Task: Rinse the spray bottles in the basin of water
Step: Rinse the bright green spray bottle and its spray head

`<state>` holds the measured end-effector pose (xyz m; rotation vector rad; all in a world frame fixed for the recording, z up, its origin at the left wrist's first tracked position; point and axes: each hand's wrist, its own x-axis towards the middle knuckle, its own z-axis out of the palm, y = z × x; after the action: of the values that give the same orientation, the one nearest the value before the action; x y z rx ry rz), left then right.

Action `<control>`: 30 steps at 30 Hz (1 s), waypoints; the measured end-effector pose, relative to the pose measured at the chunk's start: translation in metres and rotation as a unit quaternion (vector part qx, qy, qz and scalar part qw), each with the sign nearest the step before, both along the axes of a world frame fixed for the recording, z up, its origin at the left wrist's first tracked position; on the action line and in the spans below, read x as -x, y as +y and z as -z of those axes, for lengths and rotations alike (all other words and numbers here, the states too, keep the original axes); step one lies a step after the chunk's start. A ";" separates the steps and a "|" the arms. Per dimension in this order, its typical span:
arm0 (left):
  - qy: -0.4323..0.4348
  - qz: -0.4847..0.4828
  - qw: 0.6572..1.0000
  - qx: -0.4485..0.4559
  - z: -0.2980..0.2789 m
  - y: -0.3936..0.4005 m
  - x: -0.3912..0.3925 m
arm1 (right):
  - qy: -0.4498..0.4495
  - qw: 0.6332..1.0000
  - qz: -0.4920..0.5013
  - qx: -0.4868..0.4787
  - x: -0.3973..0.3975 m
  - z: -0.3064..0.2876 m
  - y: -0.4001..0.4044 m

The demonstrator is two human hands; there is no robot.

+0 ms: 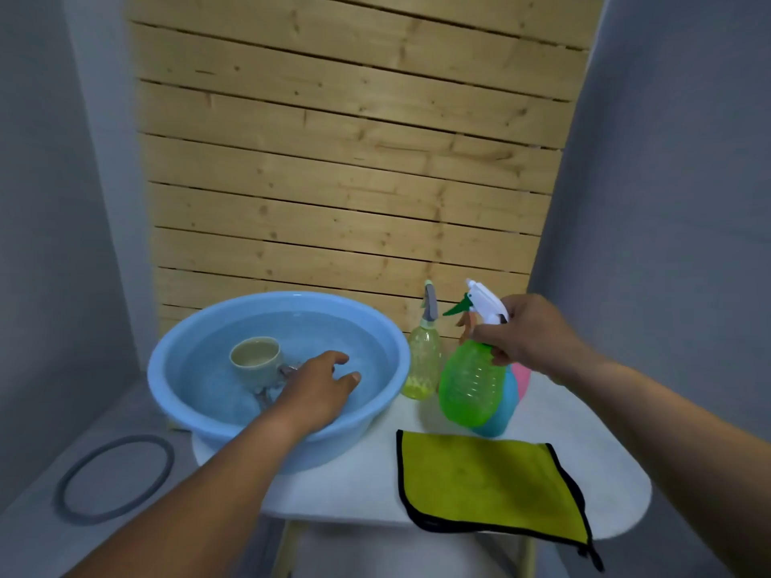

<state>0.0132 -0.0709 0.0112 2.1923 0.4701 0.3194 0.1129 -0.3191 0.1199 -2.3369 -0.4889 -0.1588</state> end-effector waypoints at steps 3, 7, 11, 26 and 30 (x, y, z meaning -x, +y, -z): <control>0.009 -0.002 1.000 -0.009 0.001 0.000 -0.001 | 0.016 0.998 -0.010 0.053 0.004 0.029 -0.008; 0.005 0.003 1.000 -0.001 0.002 0.002 -0.001 | 0.028 0.996 -0.032 0.078 0.014 0.065 -0.006; -0.002 -0.001 1.000 0.001 0.004 0.003 -0.002 | 0.055 0.997 -0.004 0.049 0.020 0.081 0.007; 0.003 0.004 1.000 -0.012 0.007 0.000 -0.002 | 0.031 0.960 0.090 0.264 -0.030 -0.001 0.017; -0.008 0.004 1.000 0.009 0.006 0.000 -0.001 | -0.076 0.953 0.136 0.261 -0.079 -0.022 0.026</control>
<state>0.0143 -0.0704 0.0048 2.1712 0.4534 0.3269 0.1918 -0.2927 0.1416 -2.9253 -0.3008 -0.3816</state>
